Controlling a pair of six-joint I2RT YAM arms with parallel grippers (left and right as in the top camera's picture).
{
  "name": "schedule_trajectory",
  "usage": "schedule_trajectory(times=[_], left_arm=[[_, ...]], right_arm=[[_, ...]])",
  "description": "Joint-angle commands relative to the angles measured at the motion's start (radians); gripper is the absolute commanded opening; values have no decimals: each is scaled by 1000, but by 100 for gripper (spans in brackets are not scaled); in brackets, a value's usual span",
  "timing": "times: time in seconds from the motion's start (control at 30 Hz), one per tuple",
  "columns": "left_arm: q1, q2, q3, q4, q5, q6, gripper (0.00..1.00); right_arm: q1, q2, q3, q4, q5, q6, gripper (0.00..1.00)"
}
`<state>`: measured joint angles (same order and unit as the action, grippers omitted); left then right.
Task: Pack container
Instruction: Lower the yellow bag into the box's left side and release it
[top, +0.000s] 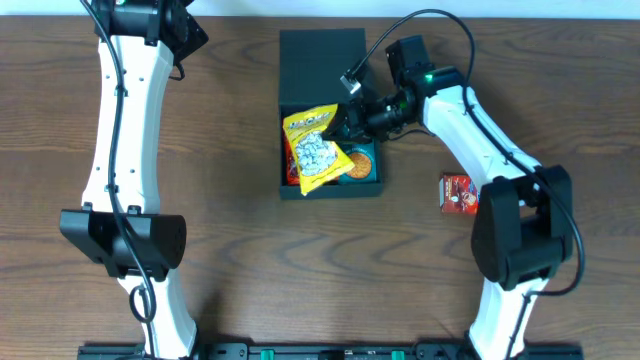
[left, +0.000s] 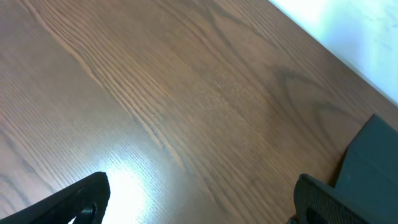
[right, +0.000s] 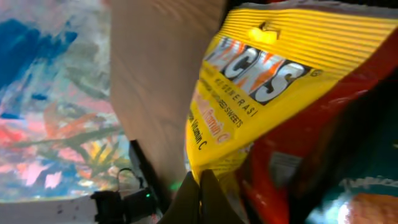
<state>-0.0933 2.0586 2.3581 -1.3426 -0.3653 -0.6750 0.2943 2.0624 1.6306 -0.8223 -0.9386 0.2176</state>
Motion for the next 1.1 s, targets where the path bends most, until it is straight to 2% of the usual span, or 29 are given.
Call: schedule_trajectory(times=[0.0,0.3,0.47,0.77,0.9,1.0,1.07], left_arm=[[2,-17,19,-6,0,18,95],[2,-17,19,-6,0,17,96],[2,-17,19,-6,0,17,95],[2,-17,19,-5,3,5,95],[2,-17,19,-3,19,6,95],[2,-17,19,-3,19,6,95],[2,-17,19,-3,19,6,95]], right_arm=[[10,21,8,-5,46,21,1],[14,107,8,5,91,23,1],[26,109,8,16,190,32,1],[48,109,9,50,191,25,1],[41,108,17,49,187,16,12],[29,95,39,42,175,8,9],[22,79,55,40,175,-16,16]])
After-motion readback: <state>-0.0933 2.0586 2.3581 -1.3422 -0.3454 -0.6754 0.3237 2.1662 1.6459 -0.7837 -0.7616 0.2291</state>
